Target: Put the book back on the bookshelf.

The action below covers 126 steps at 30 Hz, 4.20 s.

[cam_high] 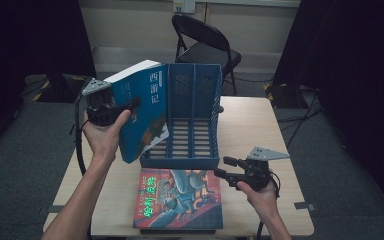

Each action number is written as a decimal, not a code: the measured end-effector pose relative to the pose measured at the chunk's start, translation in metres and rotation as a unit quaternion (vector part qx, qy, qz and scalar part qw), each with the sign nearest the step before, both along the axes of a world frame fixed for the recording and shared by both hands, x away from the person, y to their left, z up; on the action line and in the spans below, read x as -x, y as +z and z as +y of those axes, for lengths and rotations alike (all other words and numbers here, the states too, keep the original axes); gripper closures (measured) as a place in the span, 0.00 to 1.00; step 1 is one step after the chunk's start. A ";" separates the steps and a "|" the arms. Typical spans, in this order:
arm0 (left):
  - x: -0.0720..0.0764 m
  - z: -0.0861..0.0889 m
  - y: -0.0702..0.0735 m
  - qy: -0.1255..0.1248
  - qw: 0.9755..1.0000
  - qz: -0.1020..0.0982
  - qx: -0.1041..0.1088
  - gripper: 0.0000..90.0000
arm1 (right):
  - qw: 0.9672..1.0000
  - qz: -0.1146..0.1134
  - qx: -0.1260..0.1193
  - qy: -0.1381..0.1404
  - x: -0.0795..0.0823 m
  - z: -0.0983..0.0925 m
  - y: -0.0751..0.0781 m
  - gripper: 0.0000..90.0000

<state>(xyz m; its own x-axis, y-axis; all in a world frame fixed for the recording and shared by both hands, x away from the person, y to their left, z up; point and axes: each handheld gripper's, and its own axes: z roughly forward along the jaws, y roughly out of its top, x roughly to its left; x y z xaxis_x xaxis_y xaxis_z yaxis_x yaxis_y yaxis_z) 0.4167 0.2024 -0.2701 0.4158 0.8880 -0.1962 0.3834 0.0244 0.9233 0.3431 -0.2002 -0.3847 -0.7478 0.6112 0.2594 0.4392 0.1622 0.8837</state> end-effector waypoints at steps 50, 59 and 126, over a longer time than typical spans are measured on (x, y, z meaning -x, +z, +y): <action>-0.041 -0.047 -0.052 0.111 0.994 -0.010 -0.005 0.69 | 1.000 0.011 0.000 -0.007 -0.004 -0.007 -0.006 0.42; -0.036 -0.051 -0.066 0.109 0.994 -0.022 -0.014 0.69 | 1.000 0.013 0.003 -0.005 -0.004 -0.007 -0.008 0.42; 0.012 -0.011 -0.071 0.016 1.000 0.026 -0.005 0.54 | 1.000 0.016 0.012 0.001 -0.004 0.001 -0.009 0.42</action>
<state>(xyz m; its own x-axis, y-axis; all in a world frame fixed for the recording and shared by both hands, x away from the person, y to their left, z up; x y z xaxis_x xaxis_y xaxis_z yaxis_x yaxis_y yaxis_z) 0.4052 0.1912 -0.3409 0.3764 0.9028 -0.2081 0.4303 0.0286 0.9022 0.3476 -0.1997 -0.3938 -0.7404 0.6162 0.2686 0.4671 0.1843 0.8648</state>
